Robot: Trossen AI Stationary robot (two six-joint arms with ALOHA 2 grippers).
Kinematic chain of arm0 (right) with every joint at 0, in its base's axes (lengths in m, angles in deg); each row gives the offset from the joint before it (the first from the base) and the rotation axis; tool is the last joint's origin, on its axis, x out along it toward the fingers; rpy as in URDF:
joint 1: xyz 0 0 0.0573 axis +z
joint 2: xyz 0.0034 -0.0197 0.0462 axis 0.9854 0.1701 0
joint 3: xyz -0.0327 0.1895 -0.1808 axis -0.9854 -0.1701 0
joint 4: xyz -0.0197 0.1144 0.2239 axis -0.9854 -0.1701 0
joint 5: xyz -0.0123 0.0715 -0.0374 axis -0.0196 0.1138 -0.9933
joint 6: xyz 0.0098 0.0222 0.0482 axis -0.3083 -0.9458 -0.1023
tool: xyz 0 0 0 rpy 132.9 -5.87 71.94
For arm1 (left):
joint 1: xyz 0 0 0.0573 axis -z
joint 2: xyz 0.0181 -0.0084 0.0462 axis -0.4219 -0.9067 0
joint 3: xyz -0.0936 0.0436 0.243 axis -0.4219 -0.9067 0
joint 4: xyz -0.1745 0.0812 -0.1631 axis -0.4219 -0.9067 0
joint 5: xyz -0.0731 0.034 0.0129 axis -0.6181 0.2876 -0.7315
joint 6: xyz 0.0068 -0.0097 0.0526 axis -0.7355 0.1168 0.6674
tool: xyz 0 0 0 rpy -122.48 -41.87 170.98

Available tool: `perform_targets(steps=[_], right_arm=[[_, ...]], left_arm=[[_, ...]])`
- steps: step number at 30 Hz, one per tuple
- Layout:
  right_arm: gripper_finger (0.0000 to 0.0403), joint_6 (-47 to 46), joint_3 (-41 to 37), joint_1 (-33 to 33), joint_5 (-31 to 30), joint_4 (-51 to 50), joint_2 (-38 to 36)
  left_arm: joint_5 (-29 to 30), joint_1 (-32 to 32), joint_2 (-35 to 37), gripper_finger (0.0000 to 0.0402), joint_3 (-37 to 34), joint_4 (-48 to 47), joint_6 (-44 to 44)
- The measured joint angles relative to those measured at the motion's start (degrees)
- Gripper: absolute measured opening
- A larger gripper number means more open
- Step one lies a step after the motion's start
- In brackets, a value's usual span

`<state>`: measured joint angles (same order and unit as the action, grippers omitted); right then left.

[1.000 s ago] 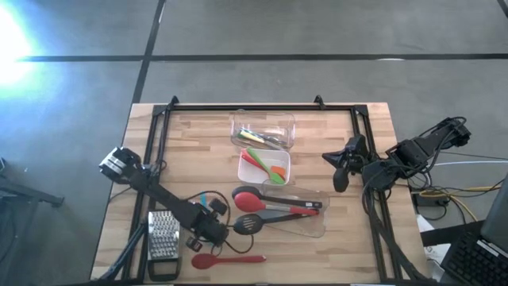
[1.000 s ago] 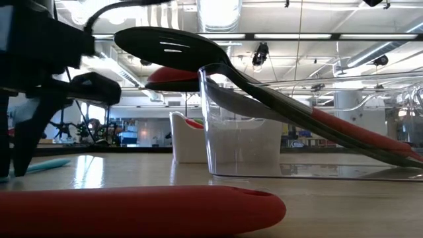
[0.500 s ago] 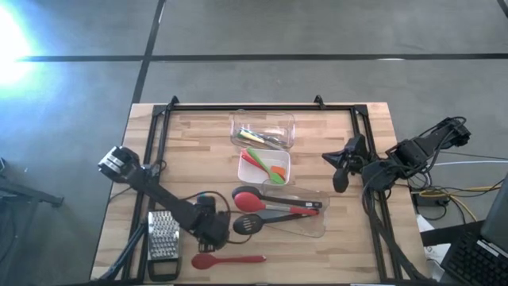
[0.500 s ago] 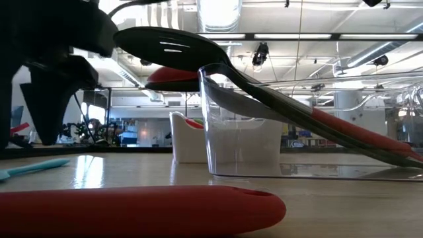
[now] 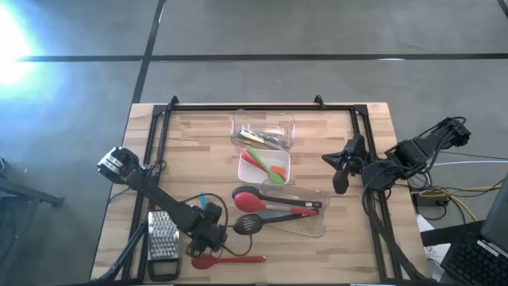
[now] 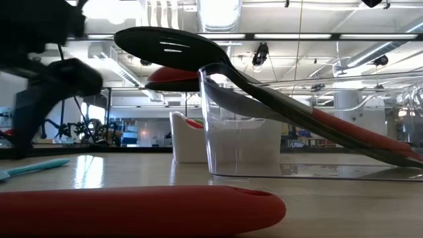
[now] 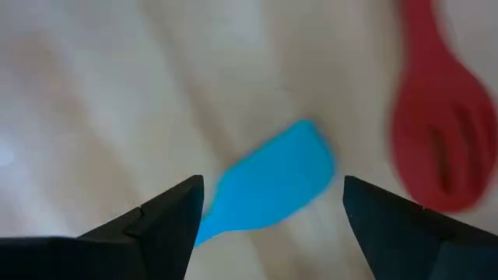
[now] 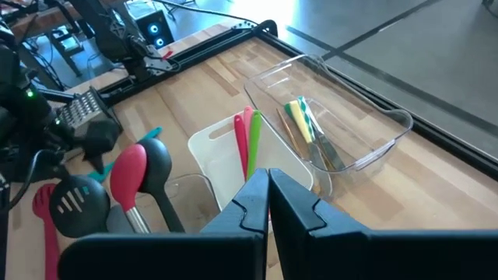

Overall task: Pick & Place Kitchen Items
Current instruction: Put the blue spatula into the white bin

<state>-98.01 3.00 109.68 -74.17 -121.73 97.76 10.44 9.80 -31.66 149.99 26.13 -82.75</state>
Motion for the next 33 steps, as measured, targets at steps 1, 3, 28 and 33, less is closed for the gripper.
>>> perform_targets(steps=[1, 3, 28, 33], right_arm=[[0.0008, -0.02, 0.00, 0.00, 0.00, 0.05, 0.00], [0.0008, -0.17, 0.00, 0.00, 0.04, 0.15, 0.00], [0.0008, -1.26, -0.11, 0.00, 0.02, 0.52, 0.01], [0.0008, -1.25, -0.11, 0.00, 0.00, 0.55, 0.01]], left_arm=[[-1.60, 0.23, 0.00, 0.0308, -0.34, 0.85, 1.26], [-5.10, 0.40, 0.00, 0.0307, -1.22, 3.21, 3.43], [-0.10, -0.45, 0.26, 0.0307, -13.29, 13.22, 8.20], [0.81, -0.47, 0.22, 0.0307, -14.08, 13.88, 8.25]])
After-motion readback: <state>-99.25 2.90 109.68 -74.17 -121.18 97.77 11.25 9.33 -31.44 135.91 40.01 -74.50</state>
